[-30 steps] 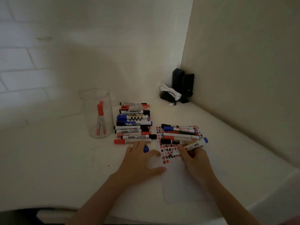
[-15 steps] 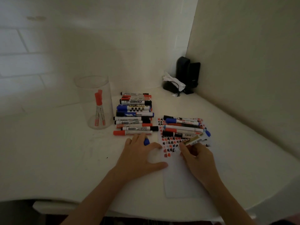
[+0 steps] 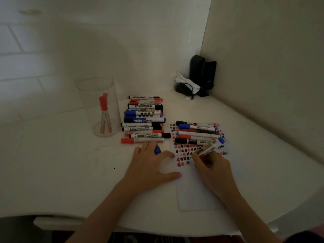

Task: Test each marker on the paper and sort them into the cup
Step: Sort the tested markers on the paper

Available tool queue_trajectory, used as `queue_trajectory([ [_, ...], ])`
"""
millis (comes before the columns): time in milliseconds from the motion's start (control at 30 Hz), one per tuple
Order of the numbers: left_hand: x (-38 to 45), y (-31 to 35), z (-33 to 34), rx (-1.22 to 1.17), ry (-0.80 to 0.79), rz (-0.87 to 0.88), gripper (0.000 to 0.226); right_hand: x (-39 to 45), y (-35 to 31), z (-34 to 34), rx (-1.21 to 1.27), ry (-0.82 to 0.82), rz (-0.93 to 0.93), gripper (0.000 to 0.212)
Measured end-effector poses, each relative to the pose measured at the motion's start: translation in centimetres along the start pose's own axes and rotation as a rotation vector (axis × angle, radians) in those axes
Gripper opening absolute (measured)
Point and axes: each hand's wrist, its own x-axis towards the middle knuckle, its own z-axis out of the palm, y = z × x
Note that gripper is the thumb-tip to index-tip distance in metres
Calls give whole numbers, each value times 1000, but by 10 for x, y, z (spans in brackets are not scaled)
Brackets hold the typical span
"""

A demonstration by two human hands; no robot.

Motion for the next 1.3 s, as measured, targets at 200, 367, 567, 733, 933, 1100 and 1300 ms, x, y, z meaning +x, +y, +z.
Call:
queue_trajectory([
  [200, 1, 2, -1, -17, -24, -13, 70, 0, -1, 0, 9, -37, 7, 11],
  [367, -1, 1, -1, -21, -5, -5, 70, -2, 2, -1, -1, -1, -12, 13],
  [567, 0, 0, 0, -25, 10, 10, 70, -1, 0, -1, 7, -35, -11, 10],
  [733, 0, -1, 0, -20, 26, 19, 73, -3, -1, -1, 10, -21, -4, 11],
  [933, -1, -1, -1, -43, 21, 51, 68, 0, 0, 0, 28, 3, 4, 10],
  [1100, 3, -5, -2, -539, 97, -92, 30, -4, -4, -1, 41, -6, 14, 13],
  [1300, 1, -22, -5, -771, 102, -32, 32, 2, -8, -8, 184, 16, 117, 11],
])
